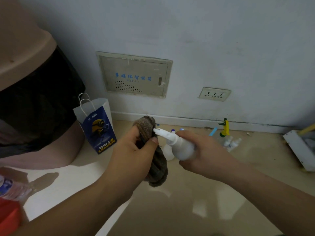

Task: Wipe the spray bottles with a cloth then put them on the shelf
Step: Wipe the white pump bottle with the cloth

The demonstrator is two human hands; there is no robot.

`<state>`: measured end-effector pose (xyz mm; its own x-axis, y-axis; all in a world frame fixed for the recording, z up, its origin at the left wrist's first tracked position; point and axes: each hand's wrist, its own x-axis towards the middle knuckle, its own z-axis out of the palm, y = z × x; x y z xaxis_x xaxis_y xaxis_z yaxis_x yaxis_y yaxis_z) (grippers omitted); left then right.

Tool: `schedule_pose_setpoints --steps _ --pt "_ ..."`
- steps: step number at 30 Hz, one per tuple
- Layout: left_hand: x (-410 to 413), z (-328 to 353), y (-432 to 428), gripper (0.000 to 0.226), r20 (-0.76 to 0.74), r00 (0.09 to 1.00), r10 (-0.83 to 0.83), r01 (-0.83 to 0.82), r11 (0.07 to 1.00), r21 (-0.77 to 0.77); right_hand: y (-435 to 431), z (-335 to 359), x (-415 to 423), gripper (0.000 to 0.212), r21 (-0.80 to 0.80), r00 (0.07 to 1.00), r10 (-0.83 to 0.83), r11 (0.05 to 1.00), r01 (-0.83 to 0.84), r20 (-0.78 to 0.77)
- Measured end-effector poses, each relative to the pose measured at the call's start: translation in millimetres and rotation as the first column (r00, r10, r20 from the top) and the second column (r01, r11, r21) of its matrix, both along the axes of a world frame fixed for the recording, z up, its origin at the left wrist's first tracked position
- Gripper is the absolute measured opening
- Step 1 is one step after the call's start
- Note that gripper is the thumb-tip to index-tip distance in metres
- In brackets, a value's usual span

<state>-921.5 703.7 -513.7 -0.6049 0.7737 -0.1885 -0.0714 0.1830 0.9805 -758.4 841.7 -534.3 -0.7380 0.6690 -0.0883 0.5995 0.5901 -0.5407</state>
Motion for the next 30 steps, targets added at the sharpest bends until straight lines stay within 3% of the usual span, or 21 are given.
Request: schedule_pose_setpoints --steps 4,7,10,12,15,16,17,19,20,21,22,24,26,27,30 --pt "-12 6 4 0.02 0.03 0.998 0.063 -0.063 0.998 -0.001 -1 1 0 0.057 -0.037 0.997 -0.008 0.999 0.01 0.071" --pt "-14 8 5 0.012 -0.295 0.955 0.025 0.009 0.994 0.113 -5 7 -2 0.053 -0.05 0.994 0.005 0.999 0.001 0.108" --pt "-6 0 7 0.025 -0.702 0.702 -0.122 0.242 0.967 0.074 -9 14 -6 0.048 -0.016 0.988 0.032 0.999 -0.03 0.151" --pt "2 -7 9 0.033 -0.765 0.618 -0.181 0.304 0.952 0.02 -13 18 -9 0.04 0.006 0.978 0.042 0.999 -0.044 0.204" --pt "5 -14 11 0.031 -0.9 0.418 -0.126 0.35 0.936 0.032 -17 22 -13 0.023 0.019 0.957 0.067 0.997 -0.075 0.283" --pt "-1 -15 13 0.028 -0.888 0.441 -0.129 0.352 0.935 0.039 -18 22 -14 0.022 0.012 0.956 0.07 0.997 -0.076 0.285" --pt "-10 -15 17 0.026 -0.828 0.539 -0.156 0.339 0.94 0.044 -18 21 -14 0.023 -0.007 0.963 0.065 0.998 -0.066 0.26" --pt "-18 -12 27 0.027 -0.559 0.812 -0.166 0.242 0.968 0.064 -17 19 -12 0.035 -0.098 0.983 0.036 0.995 -0.019 0.181" --pt "-16 -10 29 0.028 -0.484 0.859 -0.164 0.206 0.978 0.033 -16 19 -12 0.04 -0.144 0.987 0.031 0.99 -0.008 0.161" --pt "-11 -7 30 0.026 -0.493 0.853 -0.169 0.2 0.98 0.01 -16 19 -12 0.044 -0.185 0.988 0.032 0.983 -0.003 0.152" --pt "-5 -5 29 0.022 -0.587 0.79 -0.177 0.225 0.974 0.008 -15 21 -11 0.047 -0.229 0.989 0.035 0.974 -0.001 0.144" --pt "-2 1 22 0.016 -0.837 0.526 -0.149 0.323 0.946 0.034 -13 24 -9 0.052 -0.306 0.994 0.036 0.952 -0.002 0.106" --pt "-17 -4 25 0.016 -0.957 0.26 -0.132 0.438 0.899 -0.005 -10 27 -7 0.051 -0.358 0.996 0.043 0.933 -0.013 0.075" --pt "-23 -5 27 0.014 -0.947 0.273 -0.168 0.452 0.892 -0.028 -10 28 -6 0.05 -0.38 0.996 0.053 0.925 -0.021 0.075" --pt "-24 -4 30 0.022 -0.799 0.543 -0.257 0.333 0.94 -0.076 -14 26 -8 0.052 -0.433 0.991 0.105 0.9 -0.059 0.085"
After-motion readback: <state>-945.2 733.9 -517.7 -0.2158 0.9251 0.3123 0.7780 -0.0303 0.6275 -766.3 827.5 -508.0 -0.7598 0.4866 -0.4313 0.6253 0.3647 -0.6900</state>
